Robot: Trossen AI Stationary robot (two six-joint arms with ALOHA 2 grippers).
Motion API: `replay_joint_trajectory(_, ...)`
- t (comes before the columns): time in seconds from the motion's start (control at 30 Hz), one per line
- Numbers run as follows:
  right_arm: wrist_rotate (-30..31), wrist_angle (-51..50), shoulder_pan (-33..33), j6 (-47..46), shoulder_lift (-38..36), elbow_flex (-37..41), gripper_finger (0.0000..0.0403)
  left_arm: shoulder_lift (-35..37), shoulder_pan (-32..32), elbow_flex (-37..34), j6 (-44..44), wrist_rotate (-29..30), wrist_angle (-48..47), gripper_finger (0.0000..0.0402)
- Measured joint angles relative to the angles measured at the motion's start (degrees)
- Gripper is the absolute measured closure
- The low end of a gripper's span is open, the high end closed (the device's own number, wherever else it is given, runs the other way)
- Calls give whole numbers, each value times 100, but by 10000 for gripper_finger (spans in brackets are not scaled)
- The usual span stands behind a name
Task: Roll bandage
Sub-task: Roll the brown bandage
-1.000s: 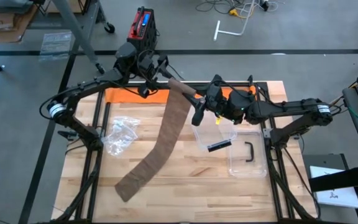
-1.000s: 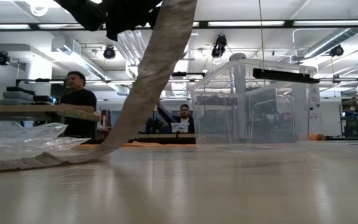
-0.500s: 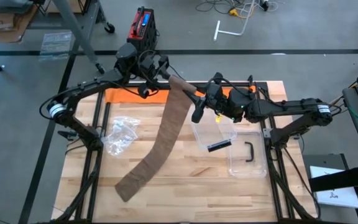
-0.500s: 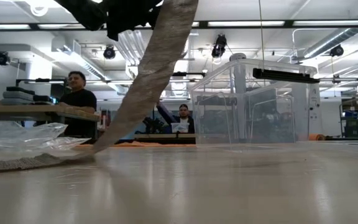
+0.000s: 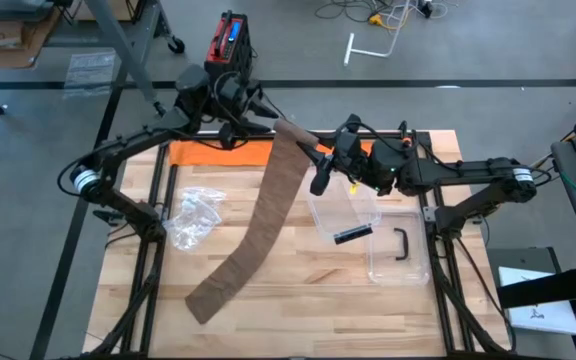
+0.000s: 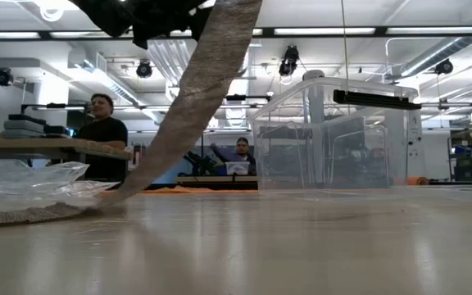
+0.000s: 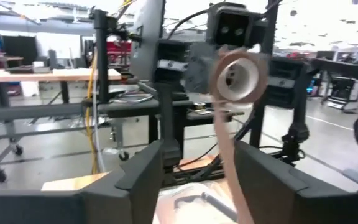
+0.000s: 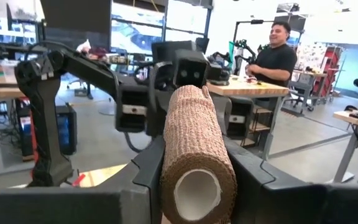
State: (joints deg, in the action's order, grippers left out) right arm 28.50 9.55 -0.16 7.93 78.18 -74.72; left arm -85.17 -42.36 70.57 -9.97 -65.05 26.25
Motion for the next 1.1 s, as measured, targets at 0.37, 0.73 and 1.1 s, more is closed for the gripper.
replay_joint_trajectory(0.37,-47,-121,-27,2,26,0,289,3,334,0,455,724,29,129)
replay_joint_trajectory(0.73,-210,-137,-27,-45,26,0,291,-60,893,-11,999,1057,27,181)
replay_joint_trajectory(1.1,-733,-104,-24,-101,26,0,294,-60,881,-11,966,1361,73,389)
